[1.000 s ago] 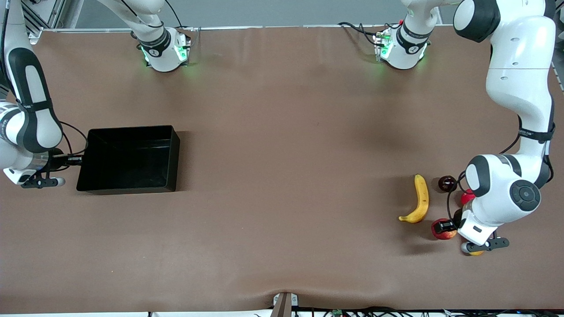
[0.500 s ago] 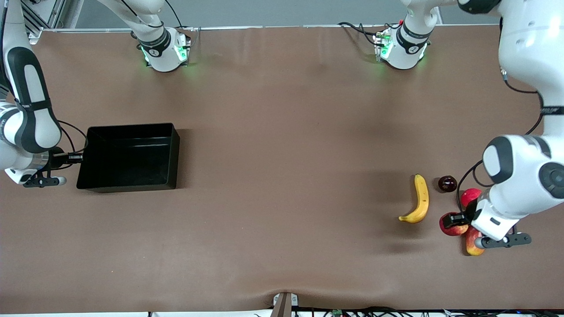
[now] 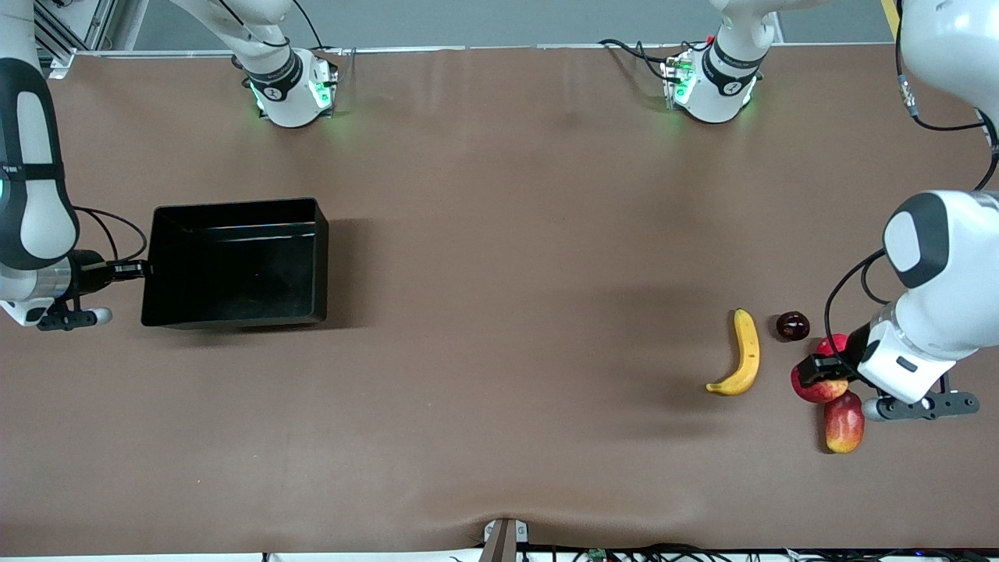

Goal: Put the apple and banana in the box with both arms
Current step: 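Grasp the apple with the left gripper while the right gripper pushes the box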

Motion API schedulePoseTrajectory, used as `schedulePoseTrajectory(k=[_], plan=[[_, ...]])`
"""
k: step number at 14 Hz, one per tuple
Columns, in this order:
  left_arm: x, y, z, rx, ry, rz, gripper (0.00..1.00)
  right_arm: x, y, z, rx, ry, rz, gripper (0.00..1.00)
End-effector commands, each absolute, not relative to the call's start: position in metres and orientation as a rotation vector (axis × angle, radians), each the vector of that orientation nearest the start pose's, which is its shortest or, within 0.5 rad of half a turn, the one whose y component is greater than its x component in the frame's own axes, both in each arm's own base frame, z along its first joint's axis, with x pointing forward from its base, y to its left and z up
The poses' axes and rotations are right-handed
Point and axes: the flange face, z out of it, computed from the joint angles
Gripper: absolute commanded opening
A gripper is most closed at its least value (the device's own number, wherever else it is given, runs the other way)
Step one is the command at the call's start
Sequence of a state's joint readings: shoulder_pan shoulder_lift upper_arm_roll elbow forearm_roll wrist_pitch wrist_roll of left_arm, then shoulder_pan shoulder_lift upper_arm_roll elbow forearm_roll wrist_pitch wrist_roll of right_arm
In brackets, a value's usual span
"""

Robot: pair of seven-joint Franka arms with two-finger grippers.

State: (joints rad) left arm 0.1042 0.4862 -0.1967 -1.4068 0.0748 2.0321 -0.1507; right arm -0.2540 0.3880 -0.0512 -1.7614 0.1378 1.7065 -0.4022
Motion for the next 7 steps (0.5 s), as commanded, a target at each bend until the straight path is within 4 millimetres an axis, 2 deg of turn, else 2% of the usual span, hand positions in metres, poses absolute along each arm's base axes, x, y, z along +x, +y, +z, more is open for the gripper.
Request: schedulePoseTrajectory(k=[1, 3, 4, 6, 7], plan=[[0.692, -0.059, 0.473, -3.176, -0.105, -0.216, 0.00, 0.571, -0.117, 0.356, -2.779, 0.056, 0.580, 0.00], [0.683, -0.083, 0.487, -3.192, -0.070, -0.202, 0.00, 0.575, -0.069, 0.370, -2.778, 0.124, 0.607, 0.00], [0.679, -0.092, 0.492, -3.195, -0.100, -0.197, 0.00, 0.577, -0.041, 0.381, -2.797, 0.088, 0.599, 0.00], [0.670, -0.123, 0.501, -3.213, -0.126, -0.179, 0.00, 0.580, 0.014, 0.387, -2.826, 0.017, 0.599, 0.00], [0.666, -0.135, 0.508, -3.216, -0.126, -0.190, 0.00, 0.581, 0.041, 0.388, -2.835, 0.054, 0.596, 0.00]])
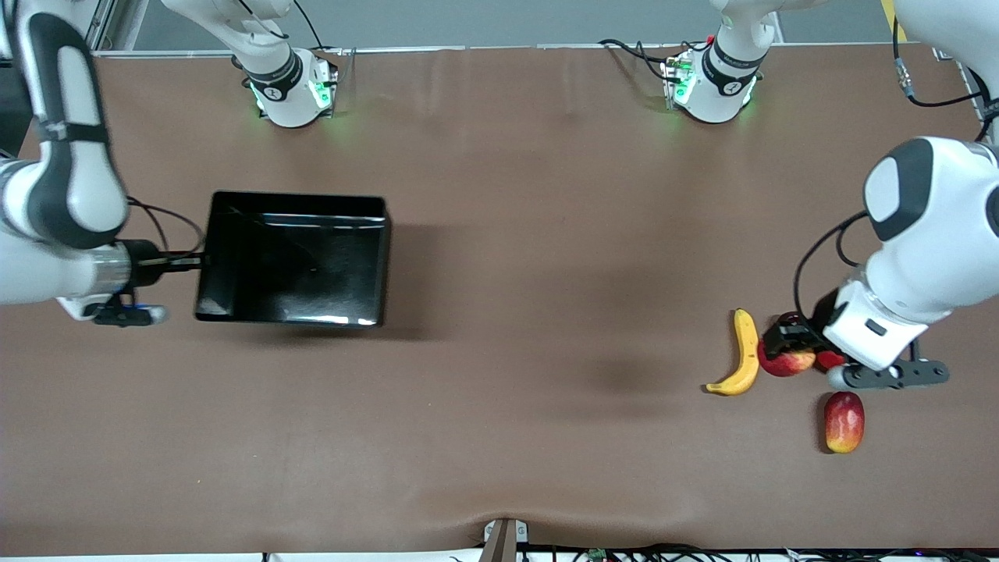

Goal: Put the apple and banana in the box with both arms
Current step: 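Move the apple with the left gripper while the right gripper slides the box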

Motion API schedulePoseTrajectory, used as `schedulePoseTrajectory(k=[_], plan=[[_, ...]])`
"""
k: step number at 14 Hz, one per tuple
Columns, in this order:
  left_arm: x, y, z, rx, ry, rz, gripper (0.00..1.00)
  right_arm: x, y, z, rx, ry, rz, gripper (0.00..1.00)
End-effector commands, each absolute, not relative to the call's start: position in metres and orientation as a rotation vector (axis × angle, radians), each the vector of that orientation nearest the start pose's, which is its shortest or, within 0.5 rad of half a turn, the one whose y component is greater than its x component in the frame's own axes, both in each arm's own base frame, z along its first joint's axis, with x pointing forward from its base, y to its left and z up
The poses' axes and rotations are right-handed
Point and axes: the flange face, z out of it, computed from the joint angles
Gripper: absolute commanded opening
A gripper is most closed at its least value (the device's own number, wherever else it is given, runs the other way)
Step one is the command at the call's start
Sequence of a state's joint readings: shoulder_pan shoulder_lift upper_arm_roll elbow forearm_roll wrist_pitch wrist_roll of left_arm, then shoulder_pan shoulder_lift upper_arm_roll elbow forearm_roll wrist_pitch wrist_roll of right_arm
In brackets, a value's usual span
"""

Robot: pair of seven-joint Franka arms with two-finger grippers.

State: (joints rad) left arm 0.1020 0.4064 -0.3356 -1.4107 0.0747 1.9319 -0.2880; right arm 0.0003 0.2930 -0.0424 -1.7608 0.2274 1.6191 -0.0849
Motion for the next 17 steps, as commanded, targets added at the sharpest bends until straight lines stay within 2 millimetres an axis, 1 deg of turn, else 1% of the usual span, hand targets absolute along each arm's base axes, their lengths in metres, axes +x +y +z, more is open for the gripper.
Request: schedulePoseTrajectory(k=[1, 2, 3, 4, 5, 6, 7, 8, 9, 11, 12, 13, 14, 15, 17], plan=[[0.661, -0.149, 0.511, -3.225, -0.109, -0.180, 0.00, 0.583, 0.067, 0.389, -2.824, 0.145, 0.583, 0.00], [0.655, -0.164, 0.514, -3.234, -0.105, -0.164, 0.00, 0.583, 0.094, 0.390, -2.817, 0.194, 0.565, 0.00], [0.650, -0.179, 0.517, -3.245, -0.137, -0.163, 0.00, 0.583, 0.123, 0.388, -2.826, 0.193, 0.541, 0.00], [0.645, -0.195, 0.520, -3.257, -0.166, -0.161, 0.00, 0.583, 0.146, 0.387, -2.835, 0.165, 0.506, 0.00], [0.639, -0.210, 0.522, -3.267, -0.180, -0.154, 0.00, 0.581, 0.175, 0.386, -2.836, 0.125, 0.466, 0.00], [0.635, -0.221, 0.524, -3.271, -0.193, -0.152, 0.00, 0.578, 0.201, 0.382, -2.844, 0.125, 0.440, 0.00], [0.628, -0.236, 0.525, -3.272, -0.201, -0.140, 0.00, 0.577, 0.222, 0.380, -2.855, 0.194, 0.406, 0.00], [0.621, -0.252, 0.523, -3.268, -0.219, -0.121, 0.00, 0.573, 0.251, 0.370, -2.865, 0.229, 0.380, 0.00], [0.615, -0.267, 0.521, -3.260, -0.250, -0.114, 0.00, 0.570, 0.274, 0.359, -2.873, 0.252, 0.343, 0.00], [0.602, -0.300, 0.511, -3.226, -0.291, -0.108, 0.00, 0.565, 0.310, 0.333, -2.885, 0.262, 0.295, 0.00], [0.597, -0.311, 0.507, -3.206, -0.296, -0.119, 0.00, 0.563, 0.321, 0.322, -2.891, 0.245, 0.278, 0.00], [0.591, -0.320, 0.498, -3.187, -0.302, -0.106, 0.00, 0.563, 0.329, 0.308, -2.894, 0.241, 0.272, 0.00], [0.587, -0.325, 0.489, -3.173, -0.320, -0.089, 0.00, 0.564, 0.339, 0.296, -2.897, 0.230, 0.265, 0.00], [0.584, -0.328, 0.482, -3.159, -0.333, -0.078, 0.00, 0.564, 0.355, 0.291, -2.901, 0.198, 0.261, 0.00], [0.579, -0.336, 0.461, -3.145, -0.343, -0.034, 0.00, 0.568, 0.372, 0.277, -2.907, 0.171, 0.266, 0.00]])
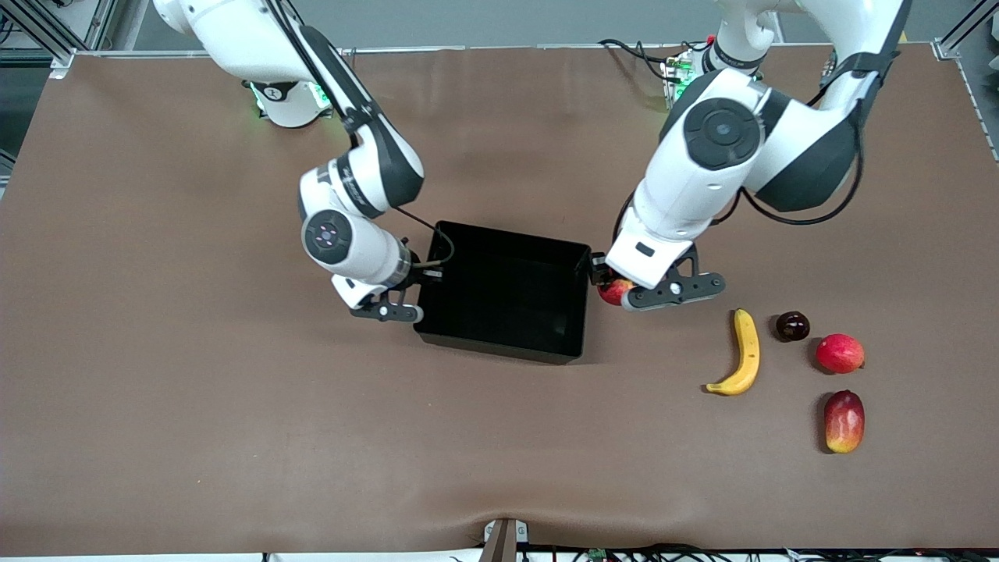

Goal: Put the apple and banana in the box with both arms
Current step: 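Move the apple with the left gripper while the right gripper slides the box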

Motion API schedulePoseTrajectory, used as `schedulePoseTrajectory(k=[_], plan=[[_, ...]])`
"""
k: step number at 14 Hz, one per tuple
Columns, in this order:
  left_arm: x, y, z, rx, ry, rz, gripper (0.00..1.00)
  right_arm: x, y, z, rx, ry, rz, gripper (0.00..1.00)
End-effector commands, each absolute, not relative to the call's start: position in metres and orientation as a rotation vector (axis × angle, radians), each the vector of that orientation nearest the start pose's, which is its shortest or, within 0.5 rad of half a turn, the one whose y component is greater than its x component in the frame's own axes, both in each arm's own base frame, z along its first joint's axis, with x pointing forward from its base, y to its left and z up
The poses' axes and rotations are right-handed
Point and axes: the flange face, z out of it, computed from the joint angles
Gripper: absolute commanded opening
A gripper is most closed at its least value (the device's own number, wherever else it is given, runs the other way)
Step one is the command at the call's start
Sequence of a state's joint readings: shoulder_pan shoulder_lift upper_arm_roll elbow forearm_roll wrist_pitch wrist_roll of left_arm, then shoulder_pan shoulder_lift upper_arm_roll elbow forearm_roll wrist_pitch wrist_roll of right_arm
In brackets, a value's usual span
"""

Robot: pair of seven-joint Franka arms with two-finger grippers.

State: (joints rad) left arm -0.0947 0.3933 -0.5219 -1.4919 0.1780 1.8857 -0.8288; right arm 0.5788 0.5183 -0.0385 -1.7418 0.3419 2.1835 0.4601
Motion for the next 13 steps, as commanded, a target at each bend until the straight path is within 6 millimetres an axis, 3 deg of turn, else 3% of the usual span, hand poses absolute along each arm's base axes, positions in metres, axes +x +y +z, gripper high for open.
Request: schedulePoseTrajectory(k=[1, 2, 3, 5, 7, 10, 13], plan=[[0.575, -0.346, 0.451, -3.141, -0.348, -0.015, 0.00, 0.567, 0.378, 0.274, -2.910, 0.157, 0.269, 0.00], [0.569, -0.361, 0.441, -3.137, -0.355, -0.001, 0.00, 0.567, 0.378, 0.273, -2.912, 0.154, 0.275, 0.32], [0.567, -0.371, 0.428, -3.121, -0.379, -0.005, 0.00, 0.567, 0.377, 0.272, -2.924, 0.125, 0.274, 0.99], [0.556, -0.396, 0.398, -3.083, -0.367, -0.027, 0.00, 0.567, 0.373, 0.283, -2.928, 0.124, 0.312, 1.00], [0.553, -0.407, 0.374, -3.103, -0.382, -0.042, 0.00, 0.572, 0.363, 0.301, -2.937, 0.129, 0.417, 1.00], [0.539, -0.433, 0.331, -3.127, -0.397, -0.003, 0.00, 0.592, 0.316, 0.345, -2.935, 0.162, 0.642, 1.00], [0.531, -0.434, 0.286, -3.074, -0.318, 0.017, 0.00, 0.608, 0.258, 0.387, -2.903, 0.217, 0.834, 1.00]])
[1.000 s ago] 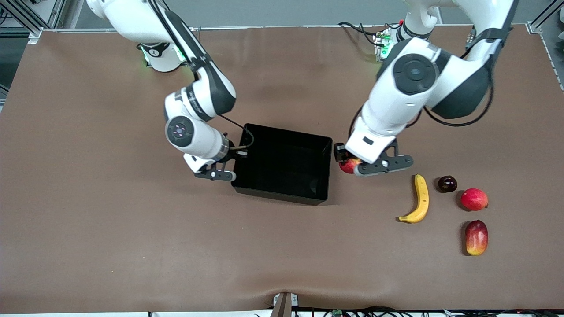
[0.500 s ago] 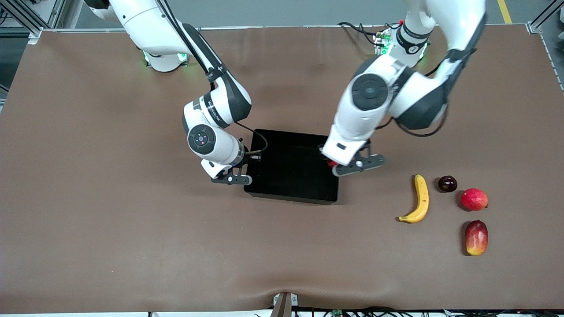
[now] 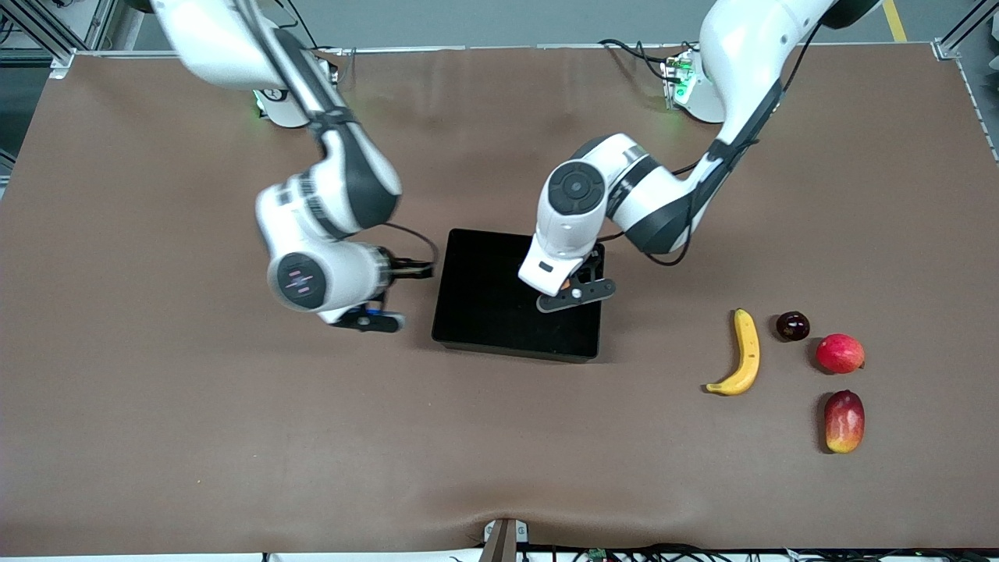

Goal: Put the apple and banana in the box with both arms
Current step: 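Open the left gripper over the box while the right gripper withdraws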

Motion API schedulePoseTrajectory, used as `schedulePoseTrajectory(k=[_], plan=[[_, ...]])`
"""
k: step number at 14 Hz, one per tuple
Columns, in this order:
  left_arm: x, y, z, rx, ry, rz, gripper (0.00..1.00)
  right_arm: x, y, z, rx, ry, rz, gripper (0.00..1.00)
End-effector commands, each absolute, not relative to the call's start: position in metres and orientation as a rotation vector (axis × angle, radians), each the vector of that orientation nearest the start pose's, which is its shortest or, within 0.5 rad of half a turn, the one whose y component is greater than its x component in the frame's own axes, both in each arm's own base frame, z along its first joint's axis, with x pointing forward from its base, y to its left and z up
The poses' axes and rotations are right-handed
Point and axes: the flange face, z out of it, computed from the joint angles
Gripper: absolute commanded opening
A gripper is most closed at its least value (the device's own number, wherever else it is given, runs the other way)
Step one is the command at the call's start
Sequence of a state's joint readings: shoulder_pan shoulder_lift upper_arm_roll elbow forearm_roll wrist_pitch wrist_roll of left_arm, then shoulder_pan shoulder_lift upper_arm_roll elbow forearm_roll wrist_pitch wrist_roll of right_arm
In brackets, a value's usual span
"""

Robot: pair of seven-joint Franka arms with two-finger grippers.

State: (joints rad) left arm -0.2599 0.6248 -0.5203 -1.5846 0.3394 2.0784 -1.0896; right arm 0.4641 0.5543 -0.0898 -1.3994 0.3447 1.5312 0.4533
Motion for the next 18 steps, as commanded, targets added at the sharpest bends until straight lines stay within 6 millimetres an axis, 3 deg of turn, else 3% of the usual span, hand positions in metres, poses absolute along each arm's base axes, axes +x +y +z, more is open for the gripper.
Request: schedulePoseTrajectory(k=[1, 4, 6, 7, 8, 9, 10, 11, 12, 14, 16, 18], plan=[[0.529, -0.435, 0.275, -3.074, -0.310, 0.033, 0.00, 0.610, 0.239, 0.393, -2.900, 0.238, 0.883, 1.00], [0.524, -0.434, 0.250, -3.061, -0.302, 0.086, 0.00, 0.620, 0.185, 0.421, -2.960, 0.315, 0.861, 1.00], [0.523, -0.433, 0.240, -3.055, -0.304, 0.110, 0.01, 0.629, 0.149, 0.425, -2.943, 0.392, 0.841, 1.00], [0.522, -0.433, 0.234, -3.051, -0.303, 0.123, 0.14, 0.637, 0.125, 0.432, -2.922, 0.442, 0.815, 1.00], [0.523, -0.431, 0.231, -3.049, -0.308, 0.129, 0.24, 0.643, 0.112, 0.451, -2.915, 0.463, 0.766, 1.00], [0.523, -0.431, 0.229, -3.048, -0.309, 0.137, 0.26, 0.649, 0.103, 0.469, -2.917, 0.477, 0.718, 1.00], [0.523, -0.431, 0.230, -3.048, -0.310, 0.135, 0.46, 0.652, 0.097, 0.476, -2.903, 0.481, 0.687, 1.00], [0.525, -0.431, 0.232, -3.051, -0.311, 0.129, 0.89, 0.655, 0.102, 0.482, -2.932, 0.432, 0.637, 1.00], [0.527, -0.430, 0.237, -3.056, -0.299, 0.119, 1.00, 0.660, 0.099, 0.493, -2.995, 0.399, 0.546, 1.00], [0.536, -0.422, 0.258, -3.058, -0.323, 0.079, 1.00, 0.658, 0.115, 0.502, -3.062, 0.319, 0.500, 1.00], [0.549, -0.411, 0.295, -3.072, -0.361, -0.005, 1.00, 0.643, 0.111, 0.546, -3.060, 0.269, 0.437, 1.00], [0.569, -0.383, 0.330, -3.072, -0.412, -0.075, 1.00, 0.639, 0.114, 0.563, -3.063, 0.227, 0.379, 1.00]])
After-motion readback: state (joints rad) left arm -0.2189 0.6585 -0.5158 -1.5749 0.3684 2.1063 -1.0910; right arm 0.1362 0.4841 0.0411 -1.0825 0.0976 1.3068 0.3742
